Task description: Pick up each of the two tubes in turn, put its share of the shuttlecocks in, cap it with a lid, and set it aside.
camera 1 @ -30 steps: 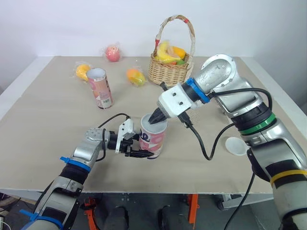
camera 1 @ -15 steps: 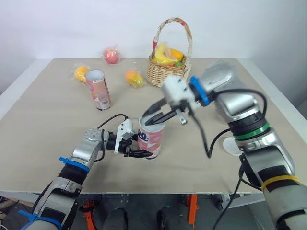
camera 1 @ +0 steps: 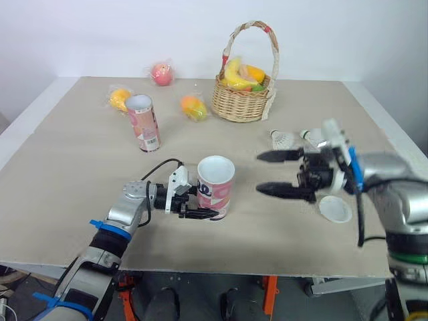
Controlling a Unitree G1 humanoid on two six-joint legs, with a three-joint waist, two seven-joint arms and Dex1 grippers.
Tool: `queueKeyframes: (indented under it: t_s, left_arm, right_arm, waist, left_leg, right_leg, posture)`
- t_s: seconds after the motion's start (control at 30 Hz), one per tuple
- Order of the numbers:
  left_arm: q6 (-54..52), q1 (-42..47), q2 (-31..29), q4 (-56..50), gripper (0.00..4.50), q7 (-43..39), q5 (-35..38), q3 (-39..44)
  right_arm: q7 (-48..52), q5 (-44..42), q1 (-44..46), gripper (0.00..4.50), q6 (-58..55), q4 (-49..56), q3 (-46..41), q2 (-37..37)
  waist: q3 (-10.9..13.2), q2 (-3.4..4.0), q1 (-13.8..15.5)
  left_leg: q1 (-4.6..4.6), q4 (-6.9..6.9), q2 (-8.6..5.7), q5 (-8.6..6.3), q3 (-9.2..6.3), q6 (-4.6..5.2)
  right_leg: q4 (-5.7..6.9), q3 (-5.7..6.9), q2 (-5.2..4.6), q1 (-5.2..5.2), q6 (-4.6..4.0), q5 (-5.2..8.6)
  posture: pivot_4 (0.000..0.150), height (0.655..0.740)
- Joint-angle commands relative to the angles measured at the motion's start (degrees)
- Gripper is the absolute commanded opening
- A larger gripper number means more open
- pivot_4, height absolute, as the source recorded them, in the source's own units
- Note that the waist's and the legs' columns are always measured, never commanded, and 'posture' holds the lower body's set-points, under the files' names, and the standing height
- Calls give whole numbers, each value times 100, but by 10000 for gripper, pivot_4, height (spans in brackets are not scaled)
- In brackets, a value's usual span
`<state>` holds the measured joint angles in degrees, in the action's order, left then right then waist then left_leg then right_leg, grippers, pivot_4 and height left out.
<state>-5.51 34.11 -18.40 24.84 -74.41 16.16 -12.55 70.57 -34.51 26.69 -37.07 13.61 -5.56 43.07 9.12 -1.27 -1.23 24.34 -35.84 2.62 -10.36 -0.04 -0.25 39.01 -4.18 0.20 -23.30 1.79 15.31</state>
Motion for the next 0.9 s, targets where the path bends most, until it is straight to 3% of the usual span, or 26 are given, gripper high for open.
queueKeyframes:
  t_s: [0.03,0.27,0.4,0.57,0.67,0.9]
  left_arm:
    - [382,231,156,184,44551,169,19,234]
    - [377,183,-210,-102,44551,-193,161,370]
    - [109,-219,-811,-658,44551,-717,254,295]
    - [11,-681,-1395,-1139,44551,-560,361,633]
    - [8,-875,-1657,-1297,44551,-384,517,1035]
    - [-892,-1708,-2199,-2562,44551,-127,1680,2250]
  right_arm:
    - [-644,124,-237,45000,119,310,-18,-217]
    - [-838,333,-587,45000,353,326,403,-399]
    - [-795,390,-610,45000,456,258,672,-481]
    - [-812,605,-436,45000,658,42,1019,-667]
    - [-776,686,-289,45000,735,-120,1150,-752]
    - [-745,1015,85,45000,1076,-665,1560,-1095]
  waist:
    - [8,-9,-21]
    - [28,-13,-24]
    - [34,-8,-59]
    - [46,-11,-65]
    - [58,-12,-64]
    - [87,-30,-116]
  left_leg:
    - [0,-4,1,0,0,0]
    - [3,5,4,-1,1,-1]
    - [6,15,12,-15,-5,-12]
    - [7,18,15,-22,-11,-13]
    - [7,14,17,-21,-16,-13]
    - [9,13,31,-23,-14,-15]
  right_leg:
    - [0,-1,2,0,1,-3]
    - [-2,-5,13,-5,-4,5]
    - [-2,-5,23,-9,-14,24]
    - [-2,4,22,-9,-17,36]
    - [-1,9,22,-7,-20,33]
    - [-1,10,27,-12,-27,33]
  posture:
    - [1500,7400]
    - [1500,7400]
    - [1500,7400]
    - [1500,7400]
    - [1500,7400]
    - [1500,7400]
